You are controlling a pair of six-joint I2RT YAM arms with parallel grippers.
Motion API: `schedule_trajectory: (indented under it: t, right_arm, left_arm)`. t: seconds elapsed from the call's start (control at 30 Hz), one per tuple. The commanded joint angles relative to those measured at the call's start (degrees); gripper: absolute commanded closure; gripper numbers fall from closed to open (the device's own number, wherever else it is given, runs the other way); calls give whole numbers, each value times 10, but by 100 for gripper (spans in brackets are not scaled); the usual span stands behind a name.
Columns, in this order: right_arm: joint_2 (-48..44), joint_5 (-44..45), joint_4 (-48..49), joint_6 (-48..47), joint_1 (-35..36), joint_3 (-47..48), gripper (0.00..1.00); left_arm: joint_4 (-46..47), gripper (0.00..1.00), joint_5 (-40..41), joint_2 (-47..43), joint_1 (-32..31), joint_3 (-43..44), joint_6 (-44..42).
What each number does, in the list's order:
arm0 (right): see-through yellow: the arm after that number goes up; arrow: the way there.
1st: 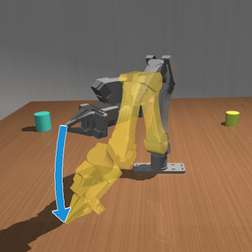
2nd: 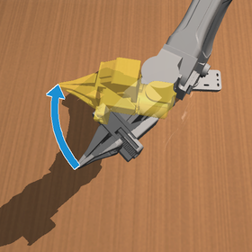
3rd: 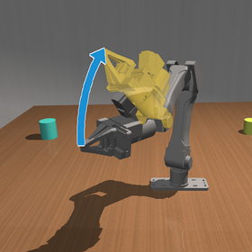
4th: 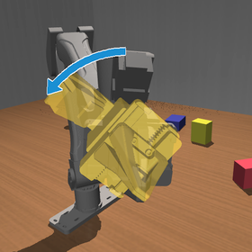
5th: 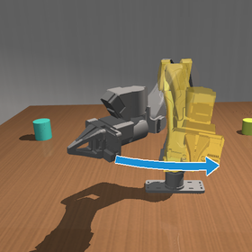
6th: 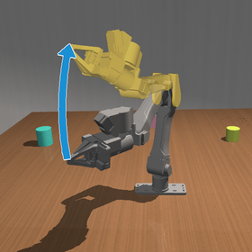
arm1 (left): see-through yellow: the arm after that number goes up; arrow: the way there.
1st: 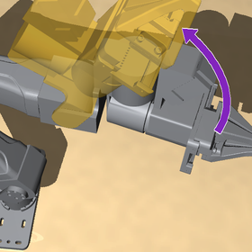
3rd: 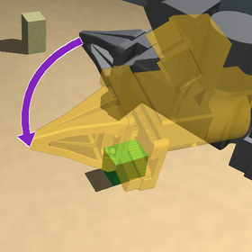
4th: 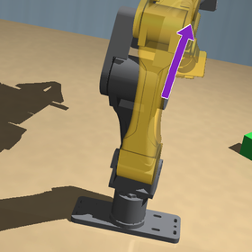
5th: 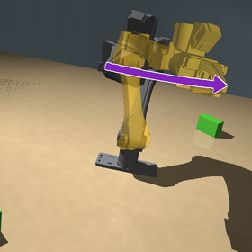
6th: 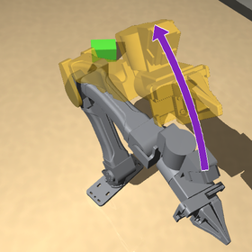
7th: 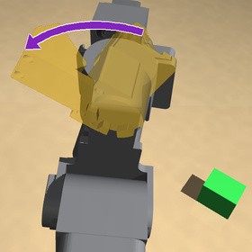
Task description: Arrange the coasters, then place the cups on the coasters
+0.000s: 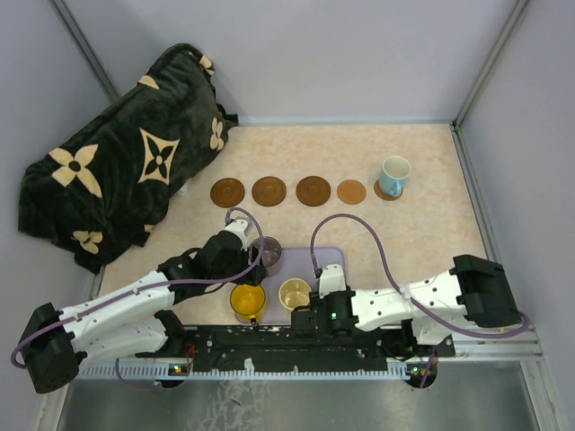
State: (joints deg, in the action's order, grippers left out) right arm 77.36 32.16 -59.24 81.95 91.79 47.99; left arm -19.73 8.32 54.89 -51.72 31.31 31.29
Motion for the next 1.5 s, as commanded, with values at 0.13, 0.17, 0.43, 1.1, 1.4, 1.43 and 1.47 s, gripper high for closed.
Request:
schedule_trajectory:
  t: [0.13, 0.17, 0.43, 1.1, 1.4, 1.43, 1.47]
  right_arm:
    - [10, 19, -46, 78, 5, 0, 63]
    - [4, 19, -52, 84, 5, -4, 64]
    - [-36, 21, -41, 94, 4, -30, 61]
    - [-18, 14, 30, 25, -49, -46, 93]
    - [-20, 21, 15, 27, -61, -43, 100]
    - [-18, 27, 10, 25, -61, -39, 100]
    - [-16, 35, 5, 22, -61, -34, 100]
  left_arm:
    - [2, 27, -3, -2, -2, -3, -4]
    - [2, 27, -2, -1, -3, -4, -4]
    - [7, 27, -4, 7, -2, -3, -2]
    - [0, 27, 6, -7, -2, -10, 5]
    - [2, 27, 8, -6, -3, -14, 7]
    - [2, 28, 8, -6, -3, -14, 7]
    - [4, 27, 9, -5, -3, -13, 6]
